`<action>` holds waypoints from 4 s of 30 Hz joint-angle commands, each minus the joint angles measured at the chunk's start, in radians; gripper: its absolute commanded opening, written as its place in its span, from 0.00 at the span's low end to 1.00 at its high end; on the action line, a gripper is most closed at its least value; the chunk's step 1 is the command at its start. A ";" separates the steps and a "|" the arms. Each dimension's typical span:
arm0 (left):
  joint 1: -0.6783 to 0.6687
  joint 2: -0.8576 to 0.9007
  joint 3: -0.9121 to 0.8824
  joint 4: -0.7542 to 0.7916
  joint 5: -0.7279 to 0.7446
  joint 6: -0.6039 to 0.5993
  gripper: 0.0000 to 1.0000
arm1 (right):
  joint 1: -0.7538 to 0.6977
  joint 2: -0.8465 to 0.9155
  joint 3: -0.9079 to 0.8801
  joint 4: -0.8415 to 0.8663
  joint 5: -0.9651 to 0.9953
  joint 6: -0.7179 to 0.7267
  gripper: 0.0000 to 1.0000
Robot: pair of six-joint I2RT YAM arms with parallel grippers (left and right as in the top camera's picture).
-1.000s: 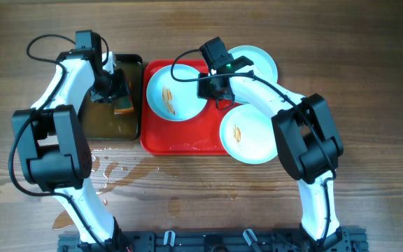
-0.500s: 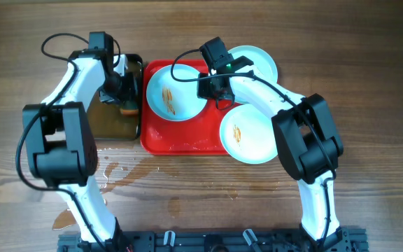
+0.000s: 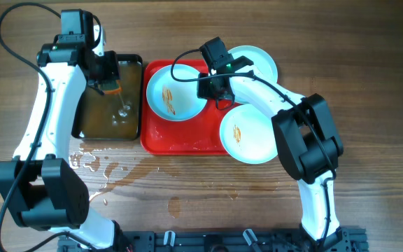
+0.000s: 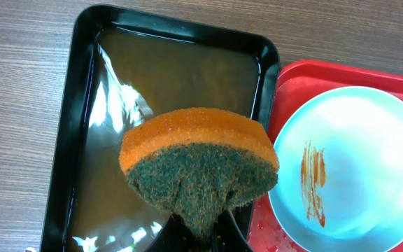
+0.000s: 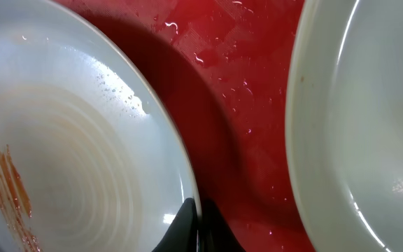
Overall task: Clean dirty plates on tray and stack at the side
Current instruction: 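Grasp the orange-green sponge in the black tray with the left gripper, then scrub the plate held by the right gripper with the left-held sponge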
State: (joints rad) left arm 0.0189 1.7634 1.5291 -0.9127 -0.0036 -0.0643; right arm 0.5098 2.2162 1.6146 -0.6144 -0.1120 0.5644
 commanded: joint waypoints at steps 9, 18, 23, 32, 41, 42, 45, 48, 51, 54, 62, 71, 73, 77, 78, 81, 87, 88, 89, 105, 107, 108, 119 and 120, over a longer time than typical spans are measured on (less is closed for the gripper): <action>0.002 0.000 0.008 0.003 -0.017 0.000 0.04 | 0.003 0.043 0.006 -0.003 0.007 0.011 0.04; -0.002 0.000 0.006 0.003 -0.016 -0.003 0.04 | 0.003 0.043 0.006 -0.003 0.007 0.011 0.04; -0.002 0.002 0.006 0.003 -0.013 -0.003 0.04 | 0.003 0.043 0.006 -0.003 0.007 0.011 0.04; -0.145 0.200 0.006 0.116 0.171 -0.109 0.04 | 0.003 0.043 0.006 0.003 -0.001 0.011 0.04; -0.253 0.426 0.006 0.216 0.152 -0.241 0.04 | 0.003 0.043 0.006 0.003 -0.001 0.011 0.04; -0.253 0.423 0.006 0.208 0.153 -0.254 0.04 | 0.003 0.043 0.006 0.003 -0.002 0.010 0.04; -0.274 0.418 0.006 0.108 0.290 -0.258 0.04 | 0.003 0.043 0.006 0.016 -0.024 0.008 0.04; -0.329 0.418 0.006 -0.036 0.310 -0.194 0.04 | 0.003 0.043 0.006 0.016 -0.037 -0.013 0.04; -0.346 0.418 0.006 0.024 0.211 -0.176 0.04 | 0.003 0.043 0.006 0.020 -0.054 -0.013 0.04; -0.317 0.419 0.006 0.198 -0.126 -0.400 0.04 | 0.003 0.043 0.006 0.018 -0.054 -0.015 0.04; -0.314 0.419 0.006 0.099 -0.063 -0.445 0.04 | 0.003 0.043 0.006 0.022 -0.054 -0.016 0.04; -0.314 0.419 0.006 0.104 0.535 -0.094 0.04 | 0.003 0.043 0.006 0.020 -0.070 -0.015 0.04; -0.314 0.428 0.006 0.205 0.389 -0.153 0.04 | 0.003 0.043 0.006 0.019 -0.070 -0.015 0.04; -0.314 0.443 0.006 0.295 -0.037 -0.377 0.04 | 0.003 0.043 0.006 0.019 -0.069 -0.015 0.04; -0.314 0.443 0.006 0.282 -0.137 -0.433 0.04 | 0.003 0.043 0.006 0.019 -0.069 -0.015 0.04; -0.314 0.443 0.006 0.168 -0.291 -0.555 0.04 | 0.003 0.043 0.006 0.021 -0.069 -0.015 0.04; -0.318 0.443 0.006 -0.052 0.113 -0.341 0.04 | -0.015 0.045 0.006 0.022 -0.204 -0.051 0.04; -0.317 0.443 0.006 -0.049 0.150 -0.298 0.04 | -0.031 0.048 0.006 0.024 -0.270 -0.073 0.04; -0.315 0.443 0.006 -0.040 0.153 -0.278 0.04 | -0.044 0.051 0.006 0.024 -0.320 -0.090 0.04; -0.230 0.443 0.006 0.250 0.101 -0.470 0.04 | -0.089 0.079 -0.020 0.078 -0.517 -0.146 0.04; -0.230 0.443 0.006 0.162 -0.040 -0.529 0.04 | -0.089 0.079 -0.020 0.078 -0.510 -0.145 0.04; -0.231 0.443 0.006 0.110 -0.043 -0.528 0.04 | -0.089 0.079 -0.020 0.079 -0.510 -0.145 0.04; -0.290 0.438 0.046 -0.055 0.625 -0.253 0.04 | -0.089 0.079 -0.020 0.056 -0.494 -0.146 0.04; -0.273 0.432 0.068 -0.070 0.625 -0.253 0.04 | -0.089 0.079 -0.020 0.052 -0.482 -0.147 0.04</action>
State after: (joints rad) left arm -0.2760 2.1750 1.5696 -0.9501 0.4858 -0.3767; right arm 0.4213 2.2742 1.6032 -0.5625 -0.6052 0.3988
